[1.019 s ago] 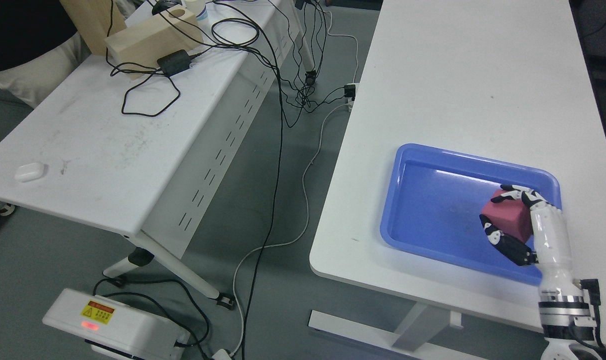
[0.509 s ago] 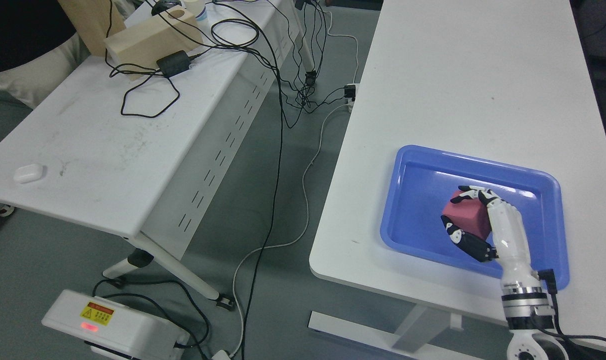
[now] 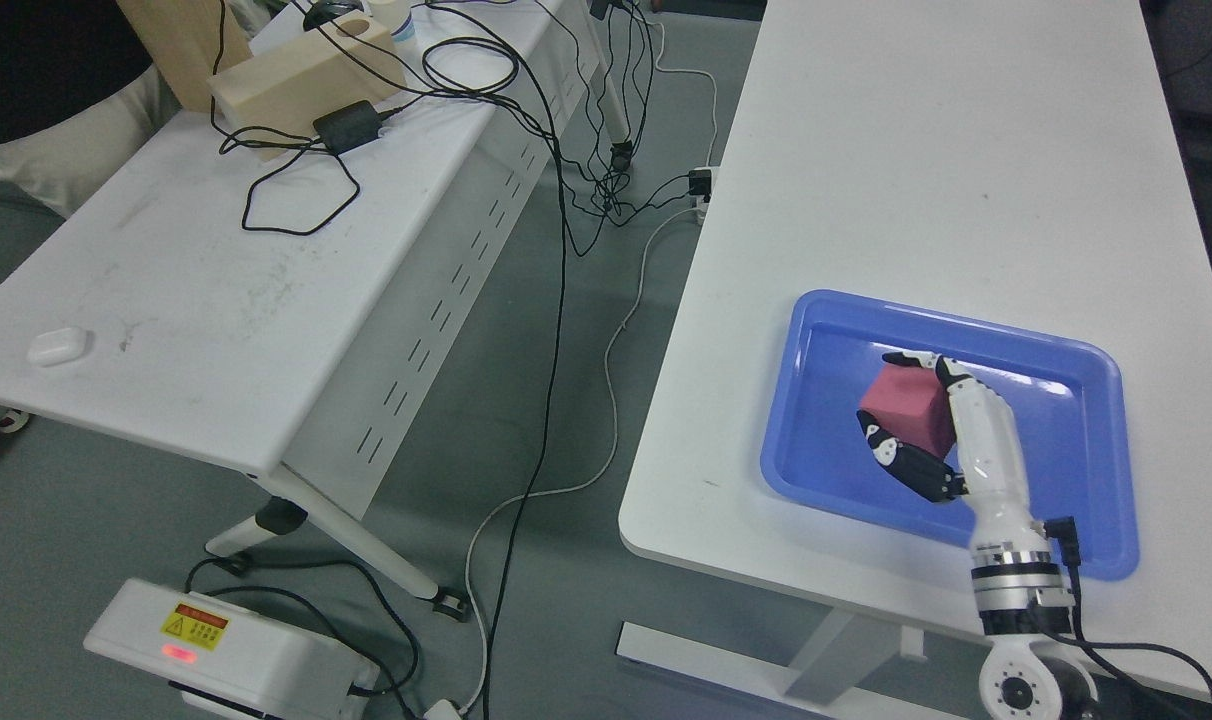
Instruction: Pick pink block from left shelf to tray
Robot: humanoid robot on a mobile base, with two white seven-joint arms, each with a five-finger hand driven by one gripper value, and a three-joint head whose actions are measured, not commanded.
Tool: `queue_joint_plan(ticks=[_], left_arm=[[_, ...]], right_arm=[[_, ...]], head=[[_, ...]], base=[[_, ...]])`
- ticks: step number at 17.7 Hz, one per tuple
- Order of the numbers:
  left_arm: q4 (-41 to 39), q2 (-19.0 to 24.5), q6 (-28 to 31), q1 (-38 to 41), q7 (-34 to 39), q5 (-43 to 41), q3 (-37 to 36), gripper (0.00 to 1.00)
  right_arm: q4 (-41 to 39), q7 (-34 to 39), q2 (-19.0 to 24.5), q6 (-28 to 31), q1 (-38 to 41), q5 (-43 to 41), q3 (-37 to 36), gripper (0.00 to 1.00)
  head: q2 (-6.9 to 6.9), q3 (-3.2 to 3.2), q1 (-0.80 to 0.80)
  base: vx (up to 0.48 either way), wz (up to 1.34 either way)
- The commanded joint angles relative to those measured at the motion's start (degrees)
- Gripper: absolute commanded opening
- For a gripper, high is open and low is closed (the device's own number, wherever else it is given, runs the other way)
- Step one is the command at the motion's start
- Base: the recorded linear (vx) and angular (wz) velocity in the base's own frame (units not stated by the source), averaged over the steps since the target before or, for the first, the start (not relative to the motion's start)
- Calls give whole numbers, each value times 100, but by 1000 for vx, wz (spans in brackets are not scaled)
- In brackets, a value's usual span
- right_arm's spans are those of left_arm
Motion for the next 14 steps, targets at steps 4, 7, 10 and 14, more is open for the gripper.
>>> queue_joint_plan(ticks=[4, 7, 10, 14], left_arm=[[0, 100, -28, 52, 4, -9, 0, 100], [0, 100, -28, 52, 4, -9, 0, 100], [0, 100, -28, 52, 4, -9, 0, 100], [0, 100, -28, 52, 4, -9, 0, 100]], right_arm=[[20, -43, 5, 526, -47, -600, -25, 64], [20, -26, 5, 764, -56, -889, -122, 73], [20, -17, 5, 844, -56, -1644, -236, 81], [20, 18, 5, 844, -74, -2490, -394, 100]], head=[[0, 0, 0], [0, 0, 0], [0, 0, 0], [0, 0, 0]], base=[[0, 0], [0, 0], [0, 0], [0, 0]])
